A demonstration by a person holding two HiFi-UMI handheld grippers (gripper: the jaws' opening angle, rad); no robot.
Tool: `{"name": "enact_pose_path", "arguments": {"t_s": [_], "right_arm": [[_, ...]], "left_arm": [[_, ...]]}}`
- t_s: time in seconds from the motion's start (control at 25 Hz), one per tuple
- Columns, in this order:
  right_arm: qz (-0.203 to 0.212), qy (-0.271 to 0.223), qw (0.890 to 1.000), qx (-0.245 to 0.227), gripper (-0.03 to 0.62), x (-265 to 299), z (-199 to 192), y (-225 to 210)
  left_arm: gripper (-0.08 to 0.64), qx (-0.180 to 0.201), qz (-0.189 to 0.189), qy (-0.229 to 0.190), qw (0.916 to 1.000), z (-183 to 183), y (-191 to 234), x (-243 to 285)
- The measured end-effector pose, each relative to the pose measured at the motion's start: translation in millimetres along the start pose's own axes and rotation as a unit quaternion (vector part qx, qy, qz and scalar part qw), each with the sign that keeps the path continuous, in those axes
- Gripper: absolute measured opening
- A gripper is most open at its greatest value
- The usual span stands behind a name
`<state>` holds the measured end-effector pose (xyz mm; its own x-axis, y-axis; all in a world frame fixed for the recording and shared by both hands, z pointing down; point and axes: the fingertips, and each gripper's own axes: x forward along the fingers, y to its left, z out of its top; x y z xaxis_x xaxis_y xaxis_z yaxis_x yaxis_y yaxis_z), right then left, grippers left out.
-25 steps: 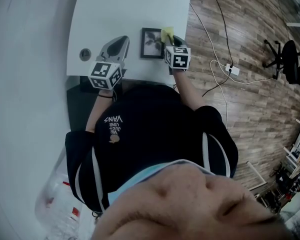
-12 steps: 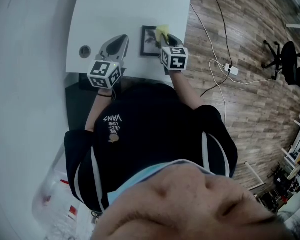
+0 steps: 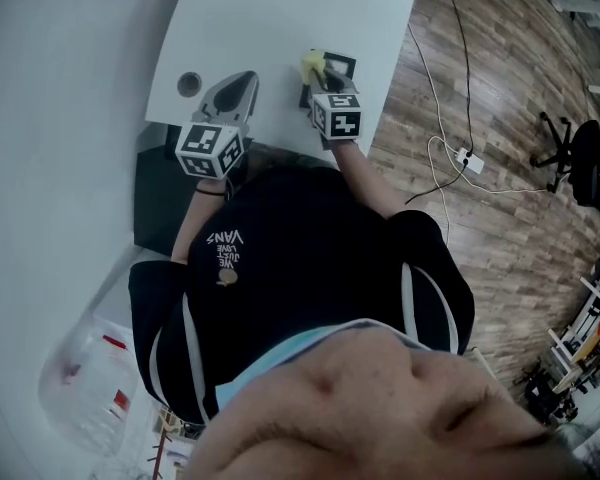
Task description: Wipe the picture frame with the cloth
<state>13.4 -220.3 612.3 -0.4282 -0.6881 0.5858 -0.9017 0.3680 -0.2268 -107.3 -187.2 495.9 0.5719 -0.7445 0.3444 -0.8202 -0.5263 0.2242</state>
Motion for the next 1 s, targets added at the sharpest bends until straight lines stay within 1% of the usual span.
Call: {"name": "enact_pose_path", "arguments": {"t_s": [0.16,0.32,0.56,1.0], "right_arm": [[0.004,0.008,1.0,-0.005,0.046,7.7,-4.4,7.0],[0.0,0.012,1.0,-0.006,0.046,10.2,-8.1,7.0],[-0.011,0.015,1.0,-0.002,0.046,5.7,-12.3,-2.5],[-0.053,0.016,0.998,0.021,0.046,-11.6,-24.6,-38.6]], "left_arm": [[0.018,-0.002,0.015,0.0,0.9999,-1.5,7.6,-11.1],[0.018,-0.002,0.016,0.0,0.9999,-2.9,8.1,-15.2],[0.018,0.002,0.007,0.001,1.0,-2.5,0.9,-10.6],[0.018,0.007,-0.02,0.005,0.9998,-3.6,-13.9,4.1]]}}
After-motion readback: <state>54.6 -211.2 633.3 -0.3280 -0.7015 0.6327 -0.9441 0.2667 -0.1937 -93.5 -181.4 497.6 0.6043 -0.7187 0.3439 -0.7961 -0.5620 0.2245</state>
